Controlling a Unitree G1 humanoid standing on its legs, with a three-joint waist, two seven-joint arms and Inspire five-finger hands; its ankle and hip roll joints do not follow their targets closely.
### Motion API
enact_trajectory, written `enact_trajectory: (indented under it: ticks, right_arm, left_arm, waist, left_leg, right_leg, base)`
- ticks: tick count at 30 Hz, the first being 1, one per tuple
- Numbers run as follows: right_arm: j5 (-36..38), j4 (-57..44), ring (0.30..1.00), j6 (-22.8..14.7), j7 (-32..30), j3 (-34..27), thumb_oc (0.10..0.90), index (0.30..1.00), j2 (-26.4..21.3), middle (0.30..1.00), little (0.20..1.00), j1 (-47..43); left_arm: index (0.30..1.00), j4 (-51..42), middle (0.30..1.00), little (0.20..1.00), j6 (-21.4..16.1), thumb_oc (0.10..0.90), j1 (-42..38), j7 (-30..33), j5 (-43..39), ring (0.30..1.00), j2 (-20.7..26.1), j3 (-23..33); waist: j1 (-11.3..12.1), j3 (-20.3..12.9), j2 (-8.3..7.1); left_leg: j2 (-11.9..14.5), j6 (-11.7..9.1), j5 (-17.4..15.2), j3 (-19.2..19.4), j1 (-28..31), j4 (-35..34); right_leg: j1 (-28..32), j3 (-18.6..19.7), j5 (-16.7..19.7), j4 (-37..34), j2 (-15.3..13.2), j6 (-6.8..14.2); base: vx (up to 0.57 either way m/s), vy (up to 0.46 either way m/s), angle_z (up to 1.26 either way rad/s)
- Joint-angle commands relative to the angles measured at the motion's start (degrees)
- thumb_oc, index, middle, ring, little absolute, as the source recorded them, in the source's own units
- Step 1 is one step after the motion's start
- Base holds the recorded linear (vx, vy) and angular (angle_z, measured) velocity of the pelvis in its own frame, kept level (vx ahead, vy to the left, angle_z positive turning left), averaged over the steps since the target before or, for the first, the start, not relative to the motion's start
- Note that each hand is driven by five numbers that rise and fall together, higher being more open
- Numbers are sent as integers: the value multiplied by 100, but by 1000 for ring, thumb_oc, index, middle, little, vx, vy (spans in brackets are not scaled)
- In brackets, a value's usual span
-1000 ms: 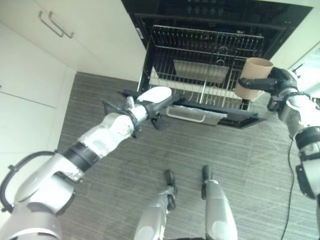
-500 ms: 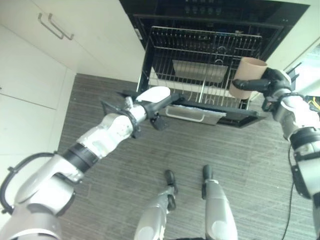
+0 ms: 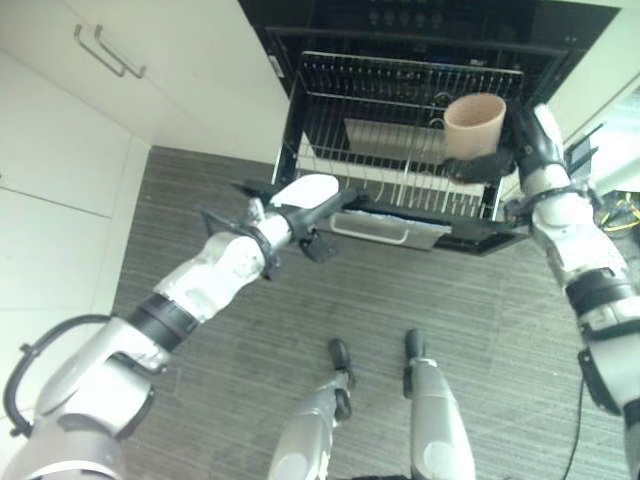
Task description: Place the dishes in the dishwasher.
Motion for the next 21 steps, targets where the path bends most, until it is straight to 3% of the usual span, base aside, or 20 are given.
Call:
enact_trajectory:
  ticks: [1, 3, 4, 9, 13, 17, 18, 21]
  right_arm:
    - [-95, -519, 900, -88, 67, 175, 800, 900, -577, 900, 900, -747]
    - [-27, -571, 900, 840, 521, 240, 800, 900, -566, 900, 900, -672]
    - [-1209, -501, 900, 305, 266, 453, 800, 900, -681, 900, 900, -636]
    - [-24, -176, 900, 731, 380, 454, 800, 900, -623, 900, 900, -822]
    - [-555, -109, 900, 794, 693, 463, 800, 900, -657, 900, 900, -845]
    - [-1160, -25, 900, 1300, 1328, 678, 800, 900, -762, 900, 900, -971]
    - [-1458, 86, 900, 1615, 1738, 954, 800, 900, -882, 900, 900, -1111]
    - [-1529, 287, 900, 2096, 2436, 1197, 800, 900, -1032, 900, 900, -1296]
  left_arm:
    - [900, -578, 900, 900, 74, 800, 42, 22, 79, 900, -160, 434]
    - [900, -467, 900, 900, -40, 800, 39, 85, 23, 900, -87, 393]
    - [900, -503, 900, 900, -47, 800, 61, 71, 44, 900, -58, 392]
    - [900, -277, 900, 900, -111, 800, -109, 38, 68, 900, -121, 368]
    - [900, -317, 900, 900, -37, 800, -162, -76, 52, 900, -85, 406]
    - [900, -245, 900, 900, -116, 800, -261, -140, 2, 900, 15, 378]
    - [900, -215, 900, 900, -130, 800, -339, -195, 11, 900, 51, 355]
    - [900, -165, 900, 900, -179, 800, -415, -271, 0, 900, 135, 320]
  waist:
    - [-8, -86, 405]
    - [-27, -86, 363]
    - [-16, -86, 345]
    - [6, -86, 331]
    - [16, -86, 307]
    - [48, -86, 242]
    - [76, -86, 173]
    - [117, -86, 87]
  left_leg:
    - [435, -420, -723, -205, -263, 962]
    - [429, -425, -719, -223, -267, 962]
    - [451, -403, -720, -200, -261, 962]
    - [467, -409, -718, -174, -263, 962]
    - [474, -406, -718, -157, -272, 962]
    - [476, -403, -684, -163, -318, 962]
    - [494, -398, -659, -175, -357, 962]
    - [515, -395, -638, -194, -374, 962]
  right_leg:
    - [-7, -77, 183, -636, 13, 358]
    - [-11, -92, 192, -636, 8, 365]
    - [-11, -91, 201, -636, 12, 357]
    - [-15, -132, 216, -636, 10, 362]
    - [-13, -140, 214, -636, 16, 368]
    - [-39, -171, 245, -636, 6, 374]
    - [-63, -196, 271, -636, 13, 373]
    - [-55, -228, 286, -636, 21, 367]
  base:
    - [7, -20, -7]
    - [-1, -12, -3]
    - [-22, -23, 4]
    - [-1, -3, 1]
    - [-1, -8, 0]
    - [-8, -50, 0]
    - [-6, -99, 2]
    - [-1, -101, 3]
